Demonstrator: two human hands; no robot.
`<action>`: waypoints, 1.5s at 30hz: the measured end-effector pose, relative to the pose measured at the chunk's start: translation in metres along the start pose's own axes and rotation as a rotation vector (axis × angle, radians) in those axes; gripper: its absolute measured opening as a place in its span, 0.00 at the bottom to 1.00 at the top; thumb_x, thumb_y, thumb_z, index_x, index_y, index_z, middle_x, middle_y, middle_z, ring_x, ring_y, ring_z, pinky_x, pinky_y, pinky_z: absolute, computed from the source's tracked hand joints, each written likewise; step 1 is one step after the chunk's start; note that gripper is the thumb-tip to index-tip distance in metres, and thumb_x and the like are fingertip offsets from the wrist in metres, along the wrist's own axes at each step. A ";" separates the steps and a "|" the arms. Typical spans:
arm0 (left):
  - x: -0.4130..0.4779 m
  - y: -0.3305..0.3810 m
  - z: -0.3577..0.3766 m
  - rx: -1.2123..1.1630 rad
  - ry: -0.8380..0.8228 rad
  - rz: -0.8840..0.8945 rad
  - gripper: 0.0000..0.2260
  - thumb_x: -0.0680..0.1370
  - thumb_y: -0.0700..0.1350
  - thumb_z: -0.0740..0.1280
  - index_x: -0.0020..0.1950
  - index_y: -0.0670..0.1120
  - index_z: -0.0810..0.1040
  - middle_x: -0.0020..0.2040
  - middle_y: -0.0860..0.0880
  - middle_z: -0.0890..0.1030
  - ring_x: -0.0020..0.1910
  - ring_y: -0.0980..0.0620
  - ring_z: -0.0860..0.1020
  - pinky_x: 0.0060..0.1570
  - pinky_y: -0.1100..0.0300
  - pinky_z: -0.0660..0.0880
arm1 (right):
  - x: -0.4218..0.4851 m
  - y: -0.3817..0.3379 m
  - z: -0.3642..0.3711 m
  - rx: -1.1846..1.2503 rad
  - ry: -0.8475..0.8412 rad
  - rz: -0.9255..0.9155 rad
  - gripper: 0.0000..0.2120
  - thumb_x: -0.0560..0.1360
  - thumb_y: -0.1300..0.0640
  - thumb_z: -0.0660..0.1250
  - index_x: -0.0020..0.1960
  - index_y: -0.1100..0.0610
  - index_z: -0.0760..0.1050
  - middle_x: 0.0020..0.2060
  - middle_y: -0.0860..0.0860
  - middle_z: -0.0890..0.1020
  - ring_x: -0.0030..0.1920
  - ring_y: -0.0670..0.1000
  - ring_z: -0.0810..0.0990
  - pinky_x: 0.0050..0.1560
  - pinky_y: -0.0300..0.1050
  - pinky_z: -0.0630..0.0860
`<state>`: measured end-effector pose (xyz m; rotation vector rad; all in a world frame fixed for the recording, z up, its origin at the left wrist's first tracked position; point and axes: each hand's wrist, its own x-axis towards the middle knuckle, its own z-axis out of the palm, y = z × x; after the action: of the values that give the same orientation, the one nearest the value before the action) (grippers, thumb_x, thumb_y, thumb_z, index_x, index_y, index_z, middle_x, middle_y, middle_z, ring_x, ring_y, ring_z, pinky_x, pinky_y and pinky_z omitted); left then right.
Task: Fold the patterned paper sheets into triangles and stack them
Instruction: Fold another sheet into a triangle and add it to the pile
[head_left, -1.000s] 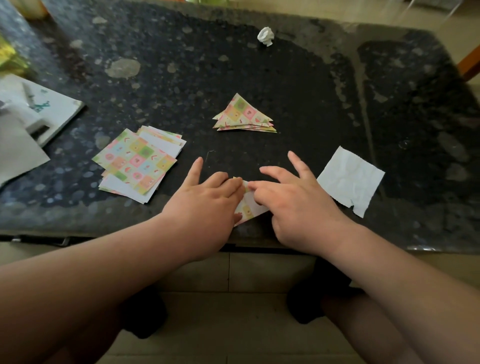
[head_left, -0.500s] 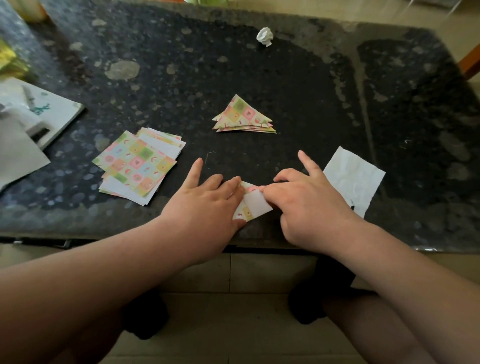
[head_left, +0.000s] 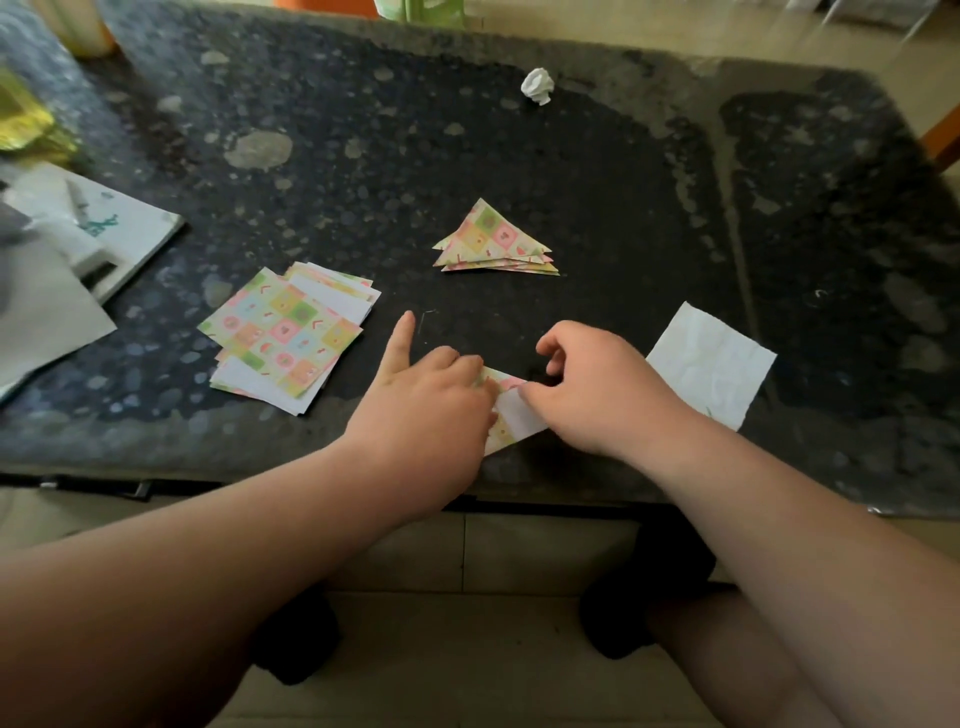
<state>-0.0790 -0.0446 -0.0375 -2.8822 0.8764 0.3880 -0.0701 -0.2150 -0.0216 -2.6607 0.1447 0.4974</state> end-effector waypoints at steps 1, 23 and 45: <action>0.004 -0.003 0.000 -0.044 0.024 -0.006 0.18 0.82 0.52 0.60 0.72 0.55 0.73 0.72 0.54 0.71 0.72 0.50 0.67 0.77 0.37 0.41 | 0.003 -0.005 0.002 -0.019 -0.032 0.026 0.23 0.76 0.44 0.72 0.68 0.49 0.73 0.56 0.47 0.80 0.55 0.50 0.79 0.56 0.52 0.81; 0.034 -0.045 -0.025 -0.722 -0.204 -0.140 0.09 0.73 0.53 0.78 0.50 0.56 0.83 0.44 0.56 0.84 0.42 0.58 0.80 0.42 0.61 0.77 | 0.019 -0.002 -0.012 0.262 -0.093 -0.049 0.08 0.77 0.55 0.74 0.46 0.46 0.76 0.43 0.45 0.82 0.45 0.45 0.81 0.40 0.40 0.75; 0.031 -0.024 -0.022 -1.838 -0.132 -0.500 0.07 0.81 0.37 0.66 0.49 0.35 0.82 0.39 0.40 0.84 0.33 0.48 0.81 0.33 0.58 0.79 | 0.017 0.017 -0.013 1.113 -0.194 0.258 0.08 0.75 0.63 0.75 0.54 0.63 0.82 0.48 0.58 0.88 0.46 0.55 0.88 0.48 0.51 0.83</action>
<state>-0.0361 -0.0445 -0.0237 -3.9990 -0.8659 2.1287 -0.0529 -0.2364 -0.0233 -1.5062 0.5307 0.5337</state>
